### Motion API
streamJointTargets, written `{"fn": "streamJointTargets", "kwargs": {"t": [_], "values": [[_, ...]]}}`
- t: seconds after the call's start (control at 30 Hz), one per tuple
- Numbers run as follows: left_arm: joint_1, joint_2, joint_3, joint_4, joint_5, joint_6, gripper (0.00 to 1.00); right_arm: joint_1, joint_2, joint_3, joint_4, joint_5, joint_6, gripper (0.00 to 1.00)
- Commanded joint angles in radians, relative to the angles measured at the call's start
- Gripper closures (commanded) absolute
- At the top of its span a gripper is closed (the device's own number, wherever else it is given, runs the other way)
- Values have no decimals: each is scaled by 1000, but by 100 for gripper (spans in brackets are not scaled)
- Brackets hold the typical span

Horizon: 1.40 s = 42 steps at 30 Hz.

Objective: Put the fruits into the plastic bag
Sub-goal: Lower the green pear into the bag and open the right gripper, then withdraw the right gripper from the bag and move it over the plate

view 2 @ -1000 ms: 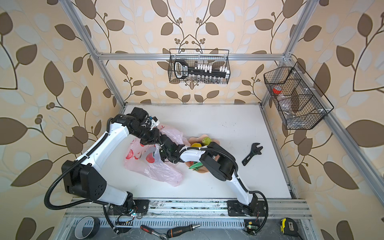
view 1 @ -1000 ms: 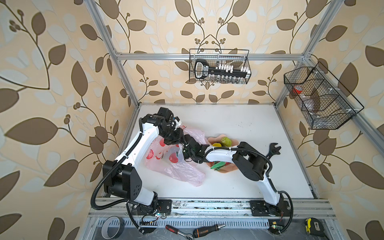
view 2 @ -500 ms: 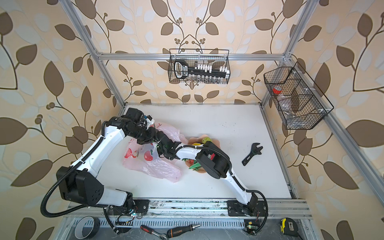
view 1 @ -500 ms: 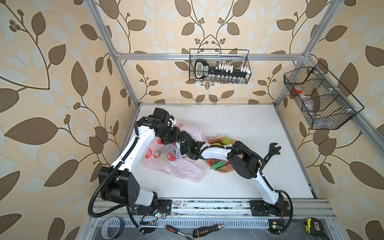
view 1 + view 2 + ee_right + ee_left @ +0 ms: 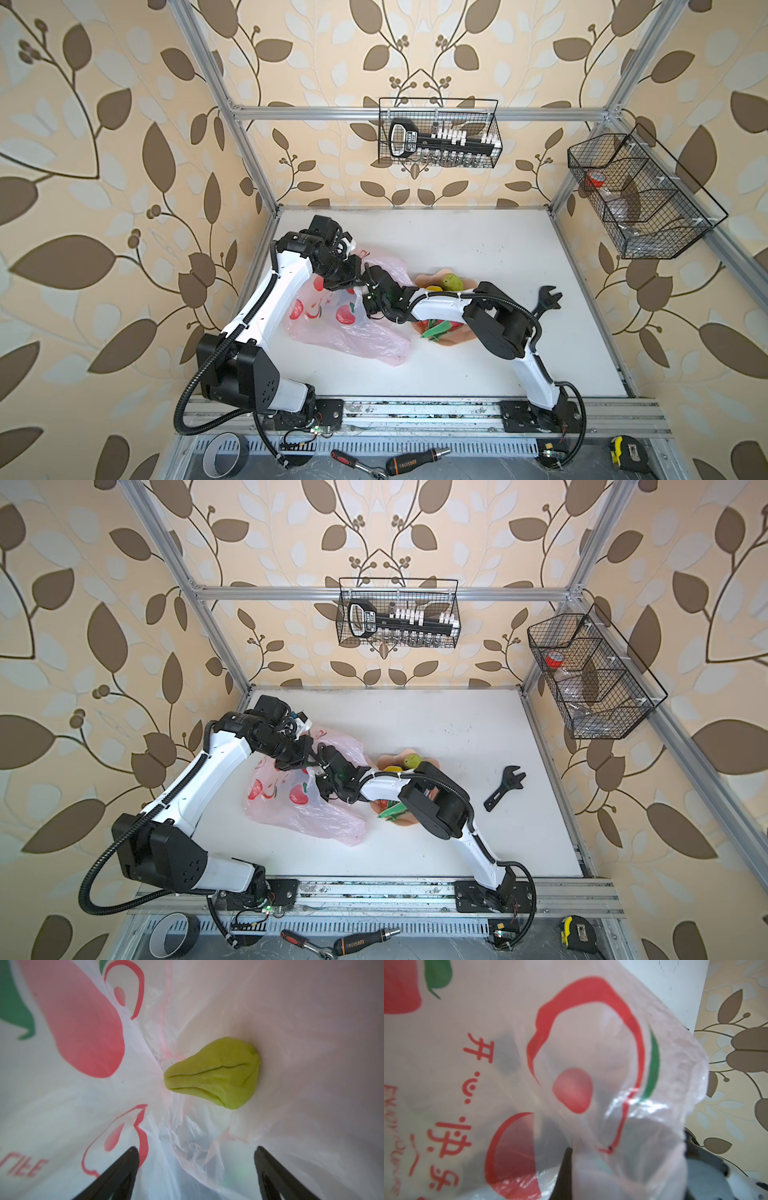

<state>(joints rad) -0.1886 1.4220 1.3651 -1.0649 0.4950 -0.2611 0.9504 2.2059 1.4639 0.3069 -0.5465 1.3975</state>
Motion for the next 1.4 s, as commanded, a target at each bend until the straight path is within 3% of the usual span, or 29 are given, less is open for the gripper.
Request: {"fn": "streamJointTargets", "kwargs": {"t": [0.0, 0.17, 0.6, 1.0, 1.23, 1.37], "values": [[29, -20, 59, -49, -42, 13, 100, -18, -95, -84, 27, 8, 13, 12], [41, -12, 72, -48, -33, 25, 100, -35, -195, -190, 11, 19, -21, 12], [40, -31, 20, 40, 90, 16, 100, -73, -440, -206, -469, 170, -422, 12], [41, -31, -4, 55, 119, 9, 100, -79, -571, -186, -779, 300, -681, 12], [39, -33, -6, 56, 122, 8, 100, -76, -658, -200, -886, 397, -771, 12], [40, -27, -6, 59, 128, 3, 100, -79, -704, -268, -876, 343, -835, 13]]}}
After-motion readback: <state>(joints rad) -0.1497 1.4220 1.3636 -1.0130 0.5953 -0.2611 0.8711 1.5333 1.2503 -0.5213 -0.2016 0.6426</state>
